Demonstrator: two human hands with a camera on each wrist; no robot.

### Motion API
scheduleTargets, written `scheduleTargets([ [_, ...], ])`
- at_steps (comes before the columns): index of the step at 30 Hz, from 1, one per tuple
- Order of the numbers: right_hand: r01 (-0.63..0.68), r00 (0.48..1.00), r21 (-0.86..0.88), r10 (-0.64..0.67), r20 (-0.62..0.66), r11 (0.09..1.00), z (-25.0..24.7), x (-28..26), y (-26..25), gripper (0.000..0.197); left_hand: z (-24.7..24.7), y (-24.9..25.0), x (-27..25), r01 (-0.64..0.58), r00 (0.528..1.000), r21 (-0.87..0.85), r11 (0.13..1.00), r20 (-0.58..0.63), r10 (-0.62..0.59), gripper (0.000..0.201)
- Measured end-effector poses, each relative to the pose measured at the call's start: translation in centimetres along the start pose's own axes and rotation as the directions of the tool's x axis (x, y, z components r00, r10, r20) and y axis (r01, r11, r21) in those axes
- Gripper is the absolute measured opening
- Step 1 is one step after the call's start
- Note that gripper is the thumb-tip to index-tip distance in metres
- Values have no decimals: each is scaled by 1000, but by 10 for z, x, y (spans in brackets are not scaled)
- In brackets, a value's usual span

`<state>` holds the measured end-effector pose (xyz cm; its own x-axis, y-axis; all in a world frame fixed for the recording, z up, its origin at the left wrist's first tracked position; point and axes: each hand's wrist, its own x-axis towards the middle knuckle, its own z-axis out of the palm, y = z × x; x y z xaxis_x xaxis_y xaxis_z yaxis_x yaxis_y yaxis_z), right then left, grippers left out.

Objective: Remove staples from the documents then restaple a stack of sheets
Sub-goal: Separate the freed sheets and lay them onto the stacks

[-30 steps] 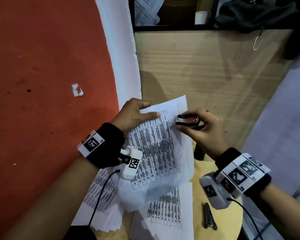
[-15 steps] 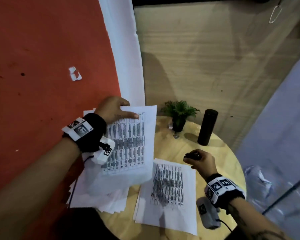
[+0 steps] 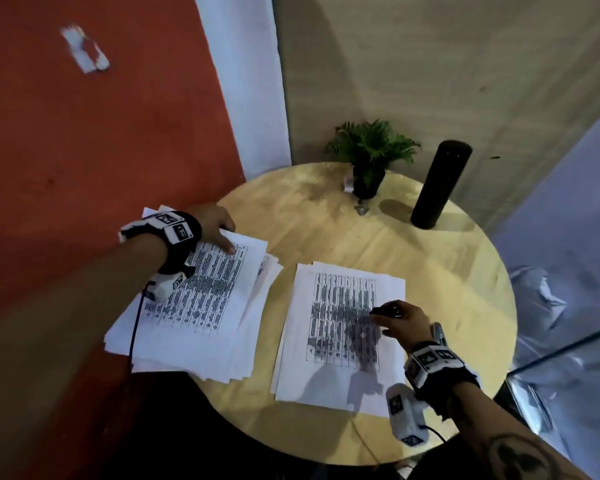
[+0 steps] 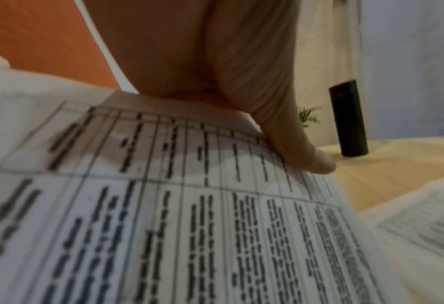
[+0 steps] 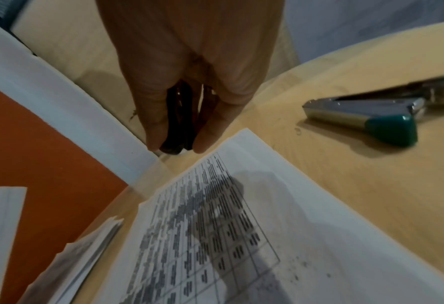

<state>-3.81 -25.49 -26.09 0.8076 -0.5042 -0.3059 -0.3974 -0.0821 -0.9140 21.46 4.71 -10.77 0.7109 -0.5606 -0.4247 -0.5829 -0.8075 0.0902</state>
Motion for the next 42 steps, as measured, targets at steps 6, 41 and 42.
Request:
scheduleTargets([
  [6,-59,998,-75,60,13,995,3,15,28,23,42,-7,46,142,990,213,967,-34,-137,49],
  [41,-110,989,308,134,-60,945,12,13,50,22,176,129,76,410,898,-536,738,98,-428,68],
  [42,-114,989,308,137,-54,945,12,13,48,22,179,130,73,403,894,-497,769,37,-446,80],
])
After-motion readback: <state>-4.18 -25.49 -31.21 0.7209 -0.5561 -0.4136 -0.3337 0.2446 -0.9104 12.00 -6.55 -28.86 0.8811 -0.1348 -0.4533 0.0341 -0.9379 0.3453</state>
